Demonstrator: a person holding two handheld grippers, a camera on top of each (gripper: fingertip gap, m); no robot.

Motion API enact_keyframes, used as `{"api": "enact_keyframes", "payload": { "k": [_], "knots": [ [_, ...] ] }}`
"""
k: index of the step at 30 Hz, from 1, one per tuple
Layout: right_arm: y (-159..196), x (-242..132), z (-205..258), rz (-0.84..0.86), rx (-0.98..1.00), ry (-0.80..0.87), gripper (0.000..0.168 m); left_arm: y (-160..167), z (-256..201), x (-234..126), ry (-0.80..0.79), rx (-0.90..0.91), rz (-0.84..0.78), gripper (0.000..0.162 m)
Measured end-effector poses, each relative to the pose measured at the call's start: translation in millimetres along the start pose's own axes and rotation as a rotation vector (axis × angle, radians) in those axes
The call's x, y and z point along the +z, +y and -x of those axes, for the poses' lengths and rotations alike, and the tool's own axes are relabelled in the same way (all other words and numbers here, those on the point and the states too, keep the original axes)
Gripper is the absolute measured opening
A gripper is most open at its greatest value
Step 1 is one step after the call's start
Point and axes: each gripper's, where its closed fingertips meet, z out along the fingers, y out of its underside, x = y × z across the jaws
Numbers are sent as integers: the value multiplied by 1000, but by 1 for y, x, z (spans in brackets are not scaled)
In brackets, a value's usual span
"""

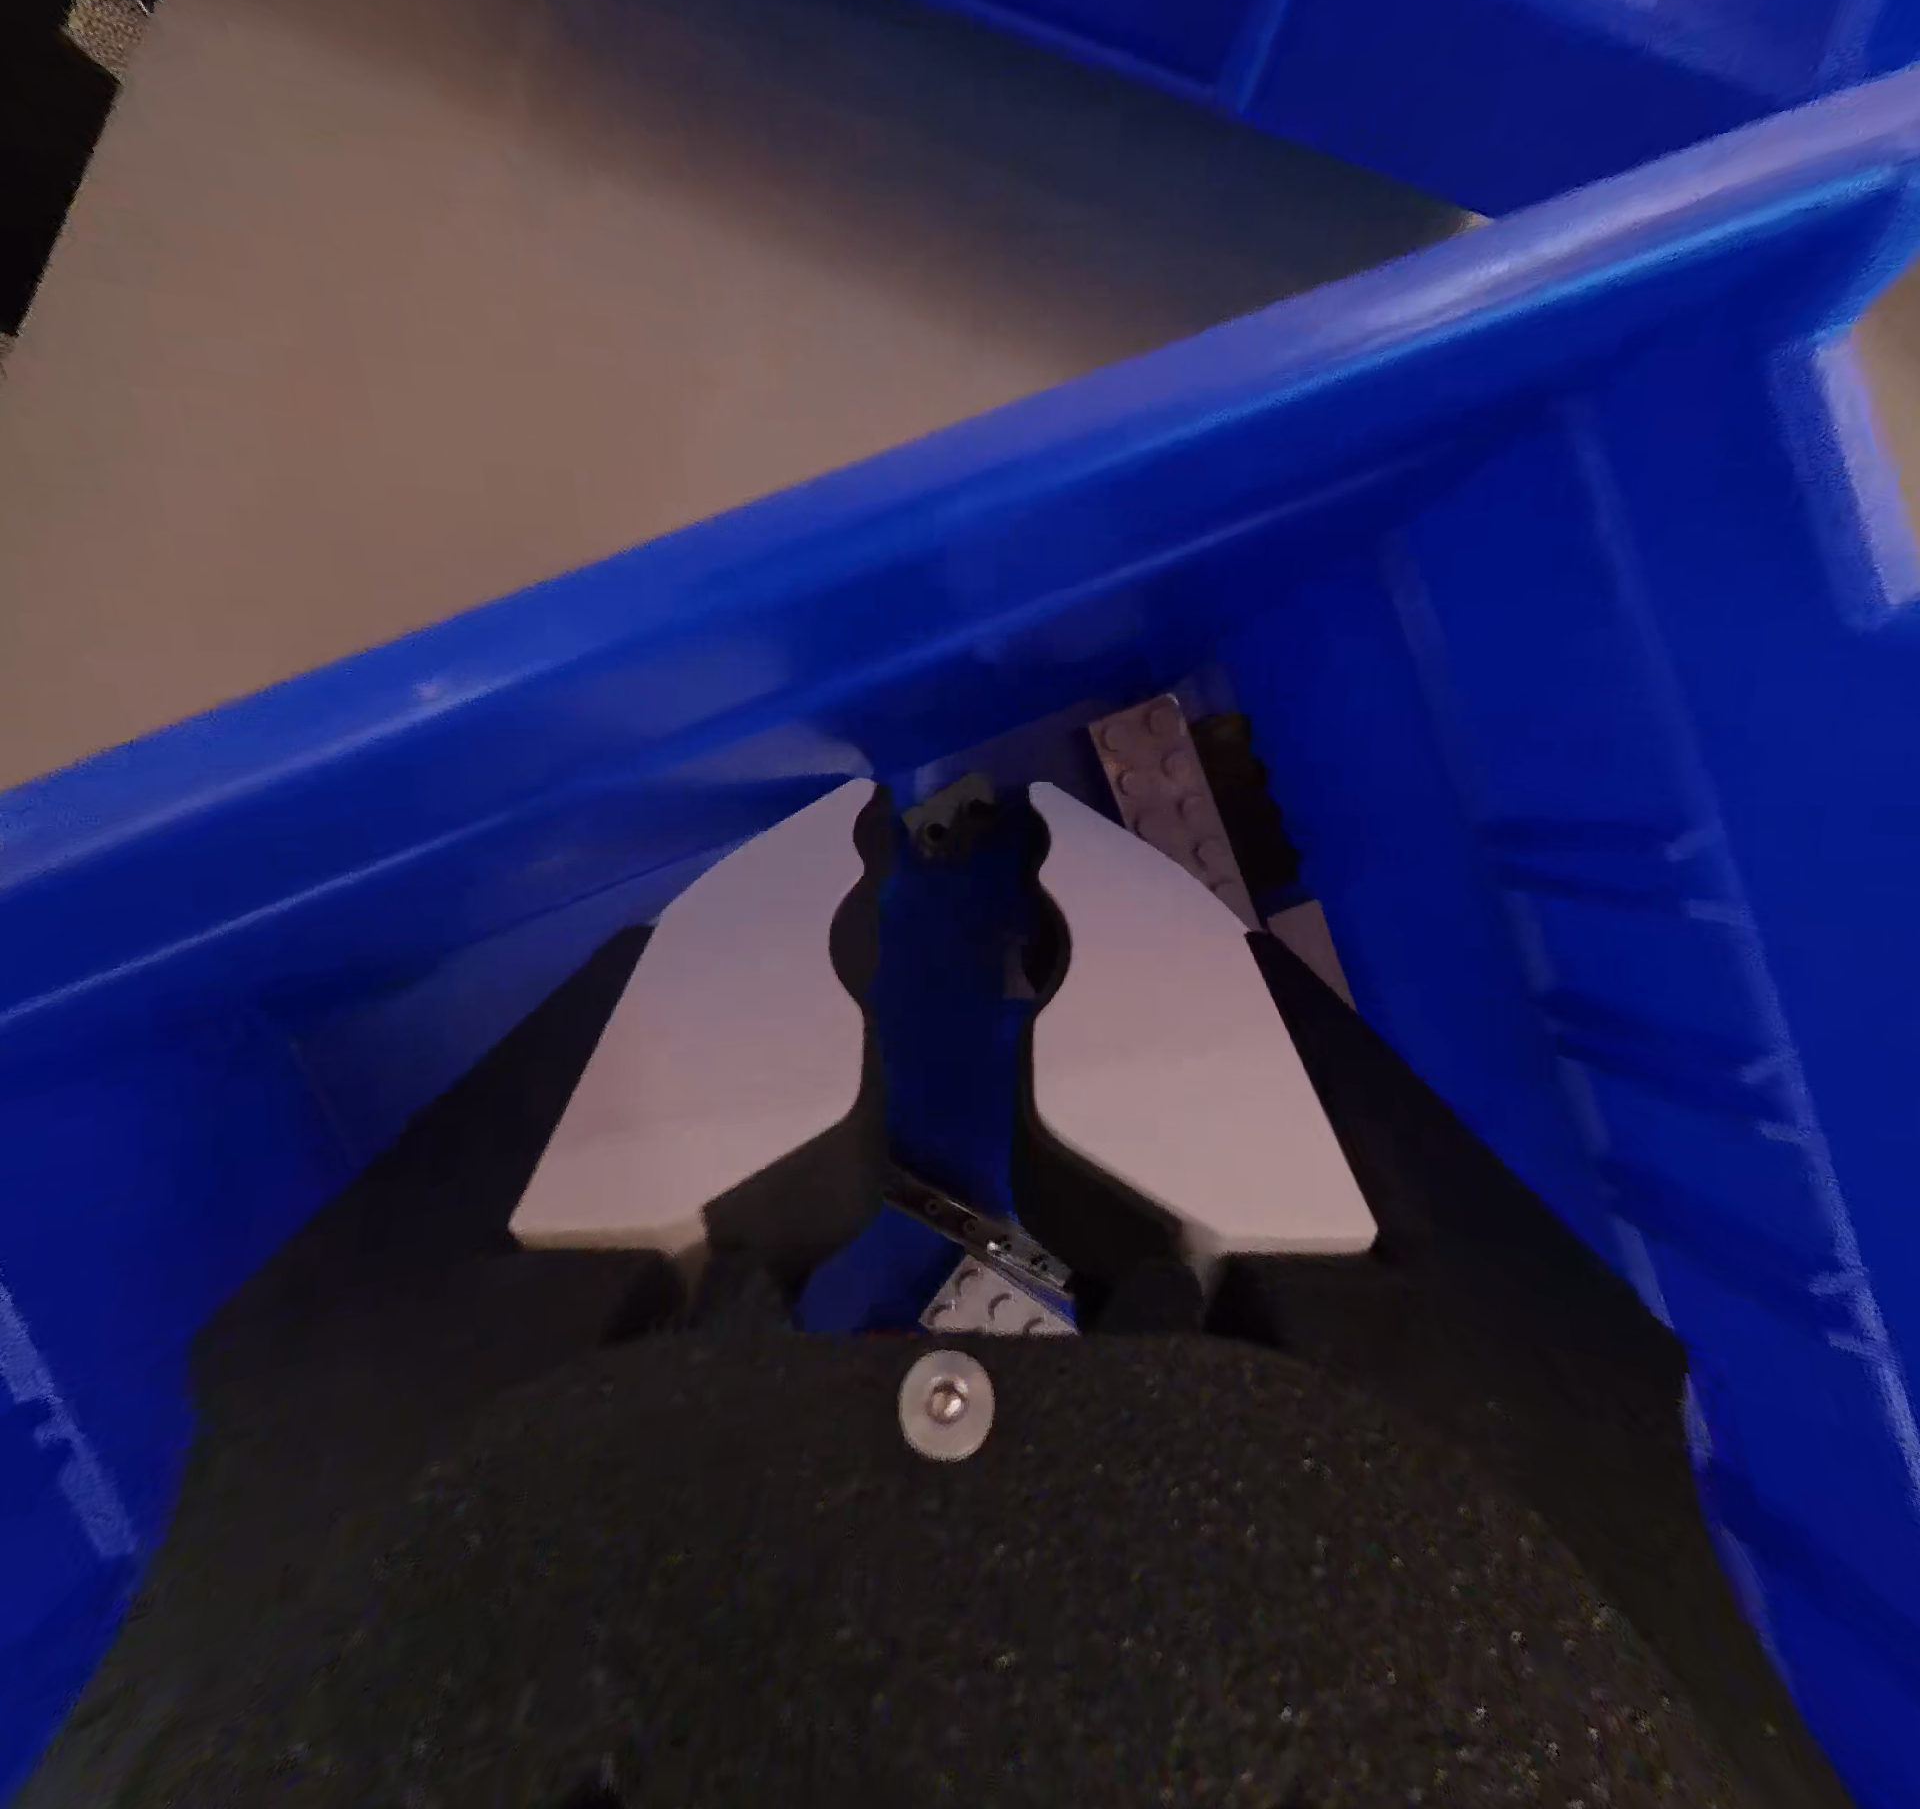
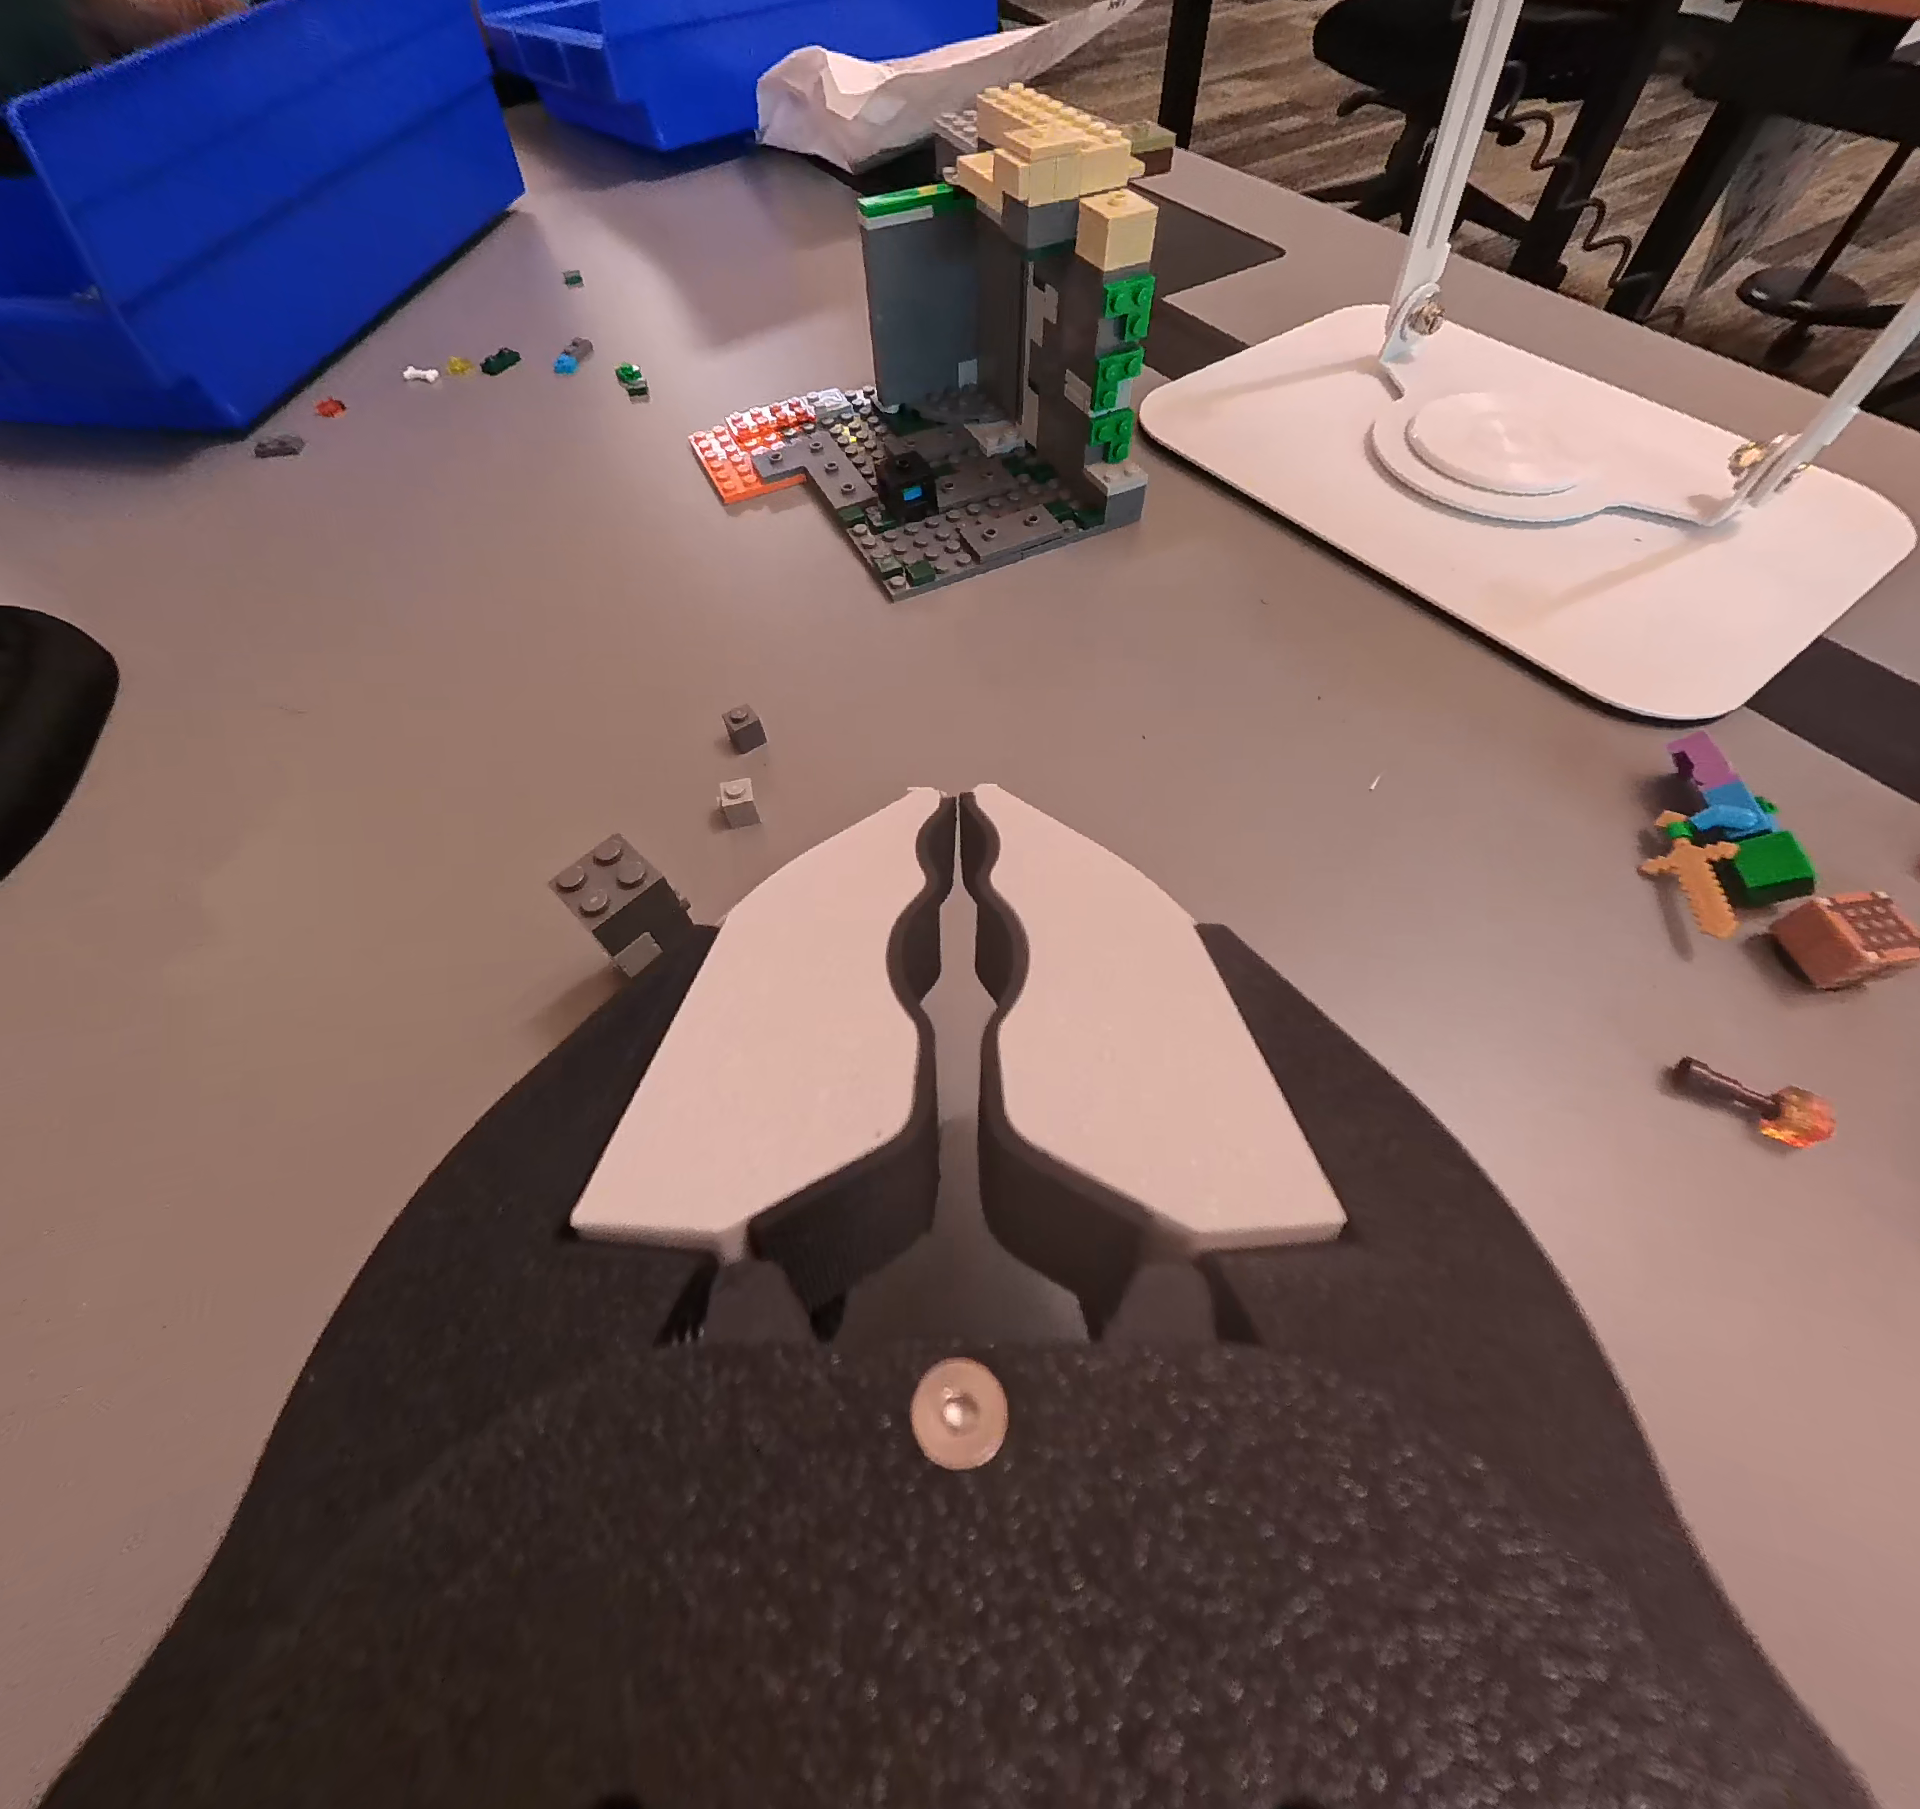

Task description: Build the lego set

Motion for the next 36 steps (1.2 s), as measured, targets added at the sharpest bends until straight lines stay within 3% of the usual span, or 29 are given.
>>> {"api": "enact_keyframes", "payload": {
  "k": [6,9,13,17,22,27,32,36],
  "knots": [
    [2,1,0,9,-4,0,0,3,3,-4,31,13,11,19],
    [1,0,-1,3,-3,6,0,-2,-5,-23,80,63,-13,19],
    [-2,-1,-2,-16,-4,5,0,-28,-31,-85,92,263,-174,19],
    [-7,-2,2,-42,-20,-7,0,-33,-108,-160,291,409,-340,18],
    [-27,-9,14,-125,-91,-16,3,22,-250,-232,764,506,-435,18],
    [-59,-22,40,-236,-221,11,4,102,-363,-266,1231,439,-354,18],
    [-91,-35,65,-315,-307,113,6,154,-431,-280,1544,280,-199,18],
    [-108,-38,71,-335,-294,201,8,171,-455,-283,1656,193,-143,18]
  ]
}}
